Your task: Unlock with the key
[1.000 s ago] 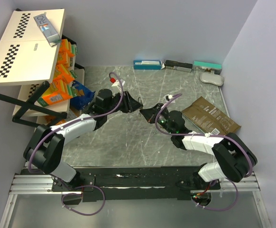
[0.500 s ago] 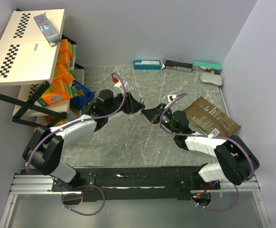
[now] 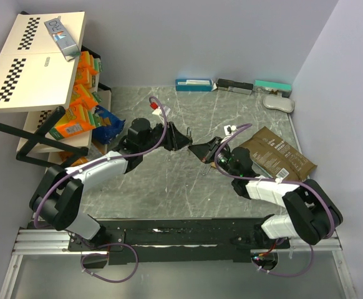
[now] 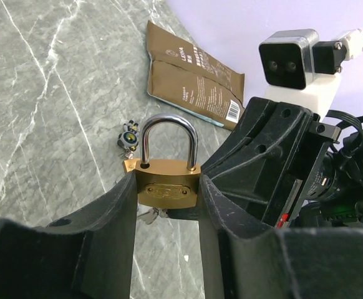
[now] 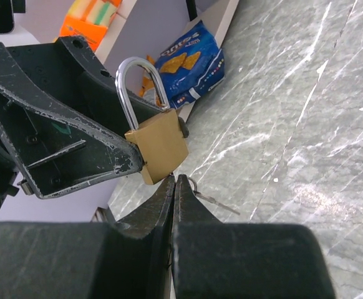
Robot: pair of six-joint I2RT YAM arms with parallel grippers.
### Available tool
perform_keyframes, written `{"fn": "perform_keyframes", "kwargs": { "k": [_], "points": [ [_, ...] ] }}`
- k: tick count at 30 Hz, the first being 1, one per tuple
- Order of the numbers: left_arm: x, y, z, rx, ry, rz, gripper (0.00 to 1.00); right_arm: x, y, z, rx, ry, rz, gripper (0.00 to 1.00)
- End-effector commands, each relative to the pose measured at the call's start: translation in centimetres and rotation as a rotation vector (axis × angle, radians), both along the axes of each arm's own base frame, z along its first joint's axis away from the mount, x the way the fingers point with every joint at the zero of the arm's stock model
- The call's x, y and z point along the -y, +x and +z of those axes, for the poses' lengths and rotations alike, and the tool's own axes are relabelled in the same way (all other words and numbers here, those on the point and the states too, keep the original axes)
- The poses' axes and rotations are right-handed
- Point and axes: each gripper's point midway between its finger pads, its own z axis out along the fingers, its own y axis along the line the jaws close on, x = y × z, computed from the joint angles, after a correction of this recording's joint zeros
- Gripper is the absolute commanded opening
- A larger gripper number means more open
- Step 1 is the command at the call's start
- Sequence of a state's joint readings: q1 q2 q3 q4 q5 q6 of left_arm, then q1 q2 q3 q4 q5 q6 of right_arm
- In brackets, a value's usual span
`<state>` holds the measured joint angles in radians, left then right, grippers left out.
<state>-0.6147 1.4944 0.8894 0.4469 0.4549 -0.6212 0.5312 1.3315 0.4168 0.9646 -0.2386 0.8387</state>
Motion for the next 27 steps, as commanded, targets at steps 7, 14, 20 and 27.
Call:
{"fn": "perform_keyframes", "kwargs": {
  "k": [7, 14, 20, 27],
  "points": [
    [2.0, -8.7, -3.4, -0.248, 0.051, -0.289, 0.01, 3.0, 3.3, 9.7, 0.293, 0.069, -0.250, 0.00],
    [1.0, -7.1, -4.0, -0.270, 0.091, -0.212, 0.01, 2.5, 2.2, 8.1, 0.271, -0.039, -0.218, 0.10],
    [0.0, -5.7, -4.4, -0.296, 0.094, -0.164, 0.01, 2.2, -0.3, 5.8, 0.253, -0.118, -0.117, 0.50],
    [-0.8, -5.6, -4.3, -0.297, 0.093, -0.202, 0.01, 3.3, -4.0, 4.4, 0.249, -0.148, -0.044, 0.75]
  ]
}}
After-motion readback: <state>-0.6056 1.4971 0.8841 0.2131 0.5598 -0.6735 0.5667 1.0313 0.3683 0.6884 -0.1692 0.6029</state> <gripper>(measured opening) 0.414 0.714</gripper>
